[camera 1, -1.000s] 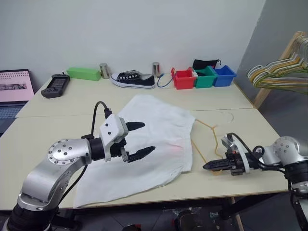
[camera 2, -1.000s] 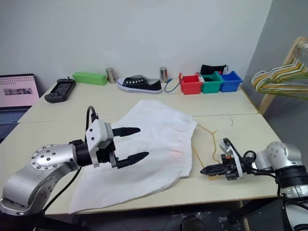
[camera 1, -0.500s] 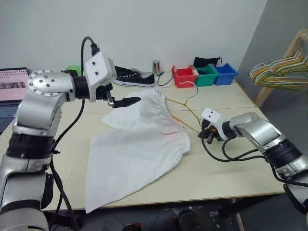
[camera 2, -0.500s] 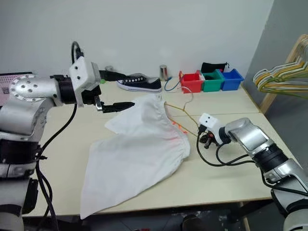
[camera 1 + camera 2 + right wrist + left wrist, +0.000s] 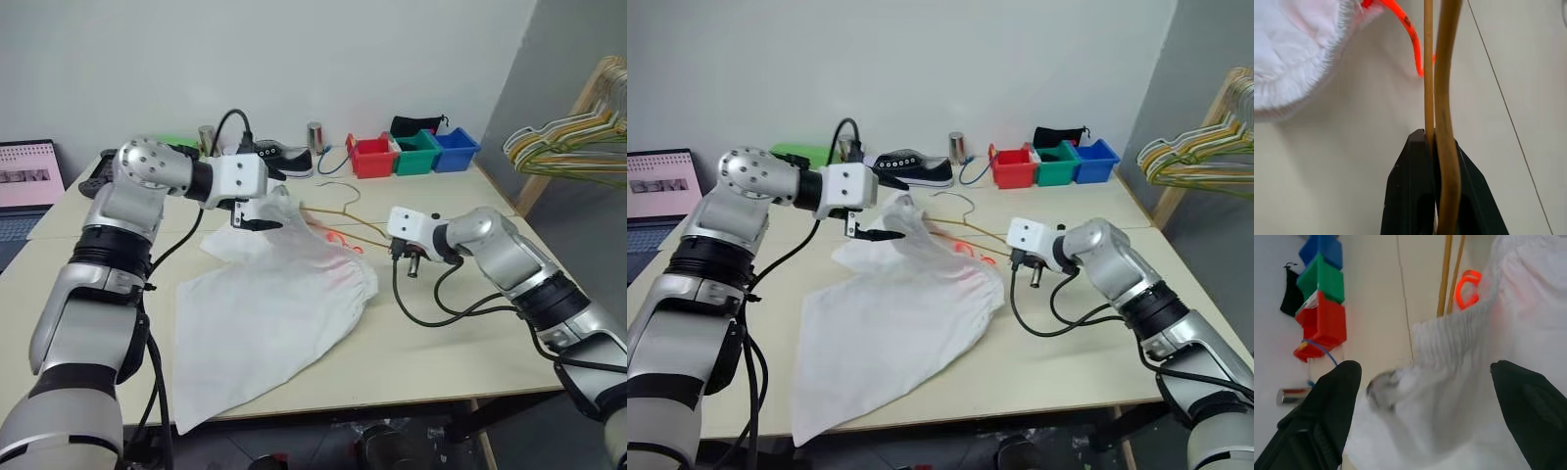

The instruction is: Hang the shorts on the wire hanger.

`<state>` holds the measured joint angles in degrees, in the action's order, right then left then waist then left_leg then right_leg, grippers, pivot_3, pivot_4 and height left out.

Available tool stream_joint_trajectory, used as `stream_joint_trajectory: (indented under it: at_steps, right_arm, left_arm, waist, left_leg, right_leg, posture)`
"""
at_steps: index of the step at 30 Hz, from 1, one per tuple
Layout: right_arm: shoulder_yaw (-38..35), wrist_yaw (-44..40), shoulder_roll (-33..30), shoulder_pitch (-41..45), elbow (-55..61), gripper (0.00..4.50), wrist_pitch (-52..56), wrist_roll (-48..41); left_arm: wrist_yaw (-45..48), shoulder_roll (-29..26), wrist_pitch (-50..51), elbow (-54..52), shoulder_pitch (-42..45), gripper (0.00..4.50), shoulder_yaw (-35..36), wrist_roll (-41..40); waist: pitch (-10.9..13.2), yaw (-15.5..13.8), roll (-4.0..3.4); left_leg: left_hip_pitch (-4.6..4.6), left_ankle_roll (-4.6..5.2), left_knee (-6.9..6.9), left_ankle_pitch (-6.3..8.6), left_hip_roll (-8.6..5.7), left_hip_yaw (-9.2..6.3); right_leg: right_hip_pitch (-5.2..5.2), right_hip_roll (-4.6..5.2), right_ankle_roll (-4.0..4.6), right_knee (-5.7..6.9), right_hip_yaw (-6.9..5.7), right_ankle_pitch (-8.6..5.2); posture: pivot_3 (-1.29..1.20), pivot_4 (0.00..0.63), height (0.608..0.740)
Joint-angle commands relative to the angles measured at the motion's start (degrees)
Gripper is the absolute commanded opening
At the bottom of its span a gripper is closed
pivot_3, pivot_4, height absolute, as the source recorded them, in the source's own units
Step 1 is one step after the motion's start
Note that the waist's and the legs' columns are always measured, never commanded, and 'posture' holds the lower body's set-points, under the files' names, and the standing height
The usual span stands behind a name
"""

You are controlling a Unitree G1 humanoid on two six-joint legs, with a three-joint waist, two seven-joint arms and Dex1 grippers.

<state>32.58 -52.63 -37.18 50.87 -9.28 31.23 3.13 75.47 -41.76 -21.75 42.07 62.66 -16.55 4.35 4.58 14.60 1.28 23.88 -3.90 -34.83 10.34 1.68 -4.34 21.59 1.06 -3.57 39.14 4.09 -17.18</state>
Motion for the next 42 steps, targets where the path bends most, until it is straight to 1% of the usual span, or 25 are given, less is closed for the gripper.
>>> stream_joint_trajectory:
  at_steps: [1,7,10,12,13,16,18,21,25,29,32,33,36,38,40,41,42]
  right_arm:
    - [-2.82,-1.05,0.04,2.50,6.00,0.00,0.73,1.72]
    - [-3.60,-2.04,-0.14,1.94,12.81,0.00,3.74,2.82]
    - [-4.07,-2.56,-0.39,1.36,15.32,0.00,5.49,2.82]
    - [-4.39,-2.81,-0.32,1.15,16.63,0.00,6.66,2.73]
    - [-4.50,-2.87,-0.23,1.07,17.12,0.00,7.17,2.70]
    - [-4.40,-2.97,-0.20,0.78,18.11,0.00,7.87,2.92]
    - [-4.44,-3.03,-0.13,0.63,18.46,0.00,8.33,2.89]
    - [-4.42,-3.00,-0.11,0.60,18.61,0.00,8.57,3.01]
    - [-4.35,-3.21,-0.09,0.51,18.51,0.00,8.80,2.94]
    - [-4.41,-3.35,0.21,0.34,18.57,0.00,9.14,2.72]
    - [-4.43,-3.29,0.29,0.41,18.19,0.00,8.87,2.77]
    - [-4.39,-3.33,0.18,0.38,18.08,0.00,8.58,2.86]
    - [-5.12,-3.32,0.52,0.33,18.01,0.00,8.95,2.14]
    - [-5.45,-3.33,0.54,0.37,18.00,0.48,9.12,1.96]
    - [-5.66,-3.40,0.44,0.34,17.85,0.81,9.10,1.99]
    - [-5.85,-3.55,0.36,0.30,17.78,1.14,9.27,1.93]
    - [-5.98,-3.65,0.32,0.27,17.74,1.25,9.40,1.92]
  left_arm:
    - [-4.05,0.20,-4.73,4.40,3.19,4.48,-0.66,4.60]
    - [-8.96,0.65,-6.41,9.49,4.25,4.48,-1.76,9.76]
    - [-9.38,0.78,-6.82,11.18,4.49,4.48,-1.73,10.76]
    - [-8.40,1.20,-6.98,11.68,4.38,4.12,-1.47,10.40]
    - [-7.83,1.42,-7.11,11.76,4.29,4.06,-1.39,10.17]
    - [-6.60,2.02,-7.06,11.33,3.98,3.41,-1.24,9.49]
    - [-6.19,2.22,-6.98,11.20,3.88,3.06,-1.09,9.38]
    - [-4.91,2.14,-6.94,11.00,3.68,2.36,-0.91,9.19]
    - [-3.11,1.84,-6.84,10.58,3.37,1.59,-0.67,8.80]
    - [-2.26,1.55,-6.72,10.13,3.26,0.73,-0.39,8.57]
    - [-1.27,1.45,-6.80,10.18,3.31,0.17,-0.38,8.49]
    - [-1.01,1.43,-6.83,10.21,3.35,0.02,-0.33,8.45]
    - [-1.62,1.52,-6.70,10.35,3.52,0.01,-0.22,8.83]
    - [-2.96,1.69,-6.60,10.51,3.64,0.00,-0.22,9.36]
    - [-3.17,1.73,-6.57,10.52,3.58,0.00,-0.27,9.39]
    - [-3.44,1.74,-6.52,10.53,3.56,0.00,-0.33,9.48]
    - [-3.73,1.74,-6.48,10.55,3.56,0.00,-0.38,9.60]
  waist:
    - [0.00,0.01,0.00]
    - [0.00,0.32,0.00]
    - [0.00,0.53,0.01]
    - [0.00,0.61,0.00]
    - [0.00,0.77,0.00]
    - [0.00,1.13,0.01]
    - [0.00,1.41,0.01]
    - [-0.01,1.91,0.01]
    - [-0.01,2.88,0.01]
    - [-0.01,3.22,0.01]
    - [-0.01,3.28,0.01]
    - [-0.01,3.27,0.01]
    - [-0.01,3.27,0.01]
    - [-0.01,3.27,0.01]
    - [-0.01,3.27,0.01]
    - [-0.01,3.27,0.01]
    - [-0.01,3.28,0.01]
  left_leg:
    - [0.01,0.00,-0.01,0.00,0.00,-0.01]
    - [0.01,0.01,-0.03,0.00,-0.01,-0.05]
    - [0.02,0.01,-0.04,-0.01,-0.01,-0.06]
    - [0.01,0.01,-0.05,-0.01,-0.01,-0.08]
    - [0.01,0.01,-0.05,-0.01,-0.02,-0.08]
    - [0.00,0.01,-0.07,-0.01,-0.02,-0.10]
    - [0.00,0.01,-0.08,-0.01,-0.02,-0.10]
    - [-0.01,0.03,-0.09,-0.03,-0.02,-0.10]
    - [-0.02,0.06,-0.09,-0.05,-0.03,-0.12]
    - [-0.04,0.08,-0.11,-0.07,-0.04,-0.14]
    - [-0.07,0.10,-0.11,-0.08,-0.04,-0.13]
    - [-0.07,0.11,-0.12,-0.08,-0.04,-0.13]
    - [-0.07,0.13,-0.13,-0.10,-0.05,-0.14]
    - [-0.07,0.14,-0.14,-0.11,-0.06,-0.14]
    - [-0.07,0.15,-0.15,-0.12,-0.06,-0.15]
    - [-0.07,0.15,-0.15,-0.12,-0.06,-0.16]
    - [-0.07,0.15,-0.15,-0.13,-0.06,-0.16]
  right_leg:
    - [0.00,0.00,0.00,0.02,-0.01,0.00]
    - [0.01,0.00,0.00,0.07,-0.02,0.00]
    - [0.01,0.00,0.00,0.10,-0.03,0.00]
    - [0.01,0.00,0.00,0.12,-0.04,0.00]
    - [0.01,0.00,0.00,0.15,-0.04,0.00]
    - [0.02,0.00,0.00,0.25,-0.06,0.00]
    - [0.02,0.00,0.00,0.30,-0.06,0.00]
    - [0.07,0.00,0.00,0.40,-0.05,0.00]
    - [0.07,0.00,0.00,0.47,-0.06,0.00]
    - [0.07,0.00,0.00,0.54,-0.05,0.00]
    - [0.10,0.00,0.00,0.64,-0.04,0.00]
    - [0.12,0.00,0.00,0.68,-0.05,0.00]
    - [0.13,0.00,0.00,0.74,-0.05,0.00]
    - [0.13,0.00,0.00,0.76,-0.05,0.00]
    - [0.13,0.00,0.00,0.77,-0.05,0.00]
    - [0.13,0.00,0.00,0.78,-0.05,0.00]
    - [0.13,0.00,0.01,0.78,-0.05,0.00]
  posture:
    - [-0.21,0.000,0.740]
    - [-0.22,0.000,0.740]
    - [-0.23,0.000,0.740]
    - [-0.23,0.000,0.740]
    - [-0.23,0.000,0.740]
    - [-0.23,0.000,0.740]
    - [-0.23,0.000,0.740]
    - [-0.24,0.000,0.740]
    - [-0.24,0.000,0.740]
    - [-0.24,0.000,0.740]
    - [-0.24,0.000,0.740]
    - [-0.24,0.000,0.740]
    - [-0.24,0.000,0.740]
    - [-0.24,0.000,0.740]
    - [-0.25,0.000,0.740]
    - [-0.25,0.000,0.740]
    - [-0.25,0.000,0.740]
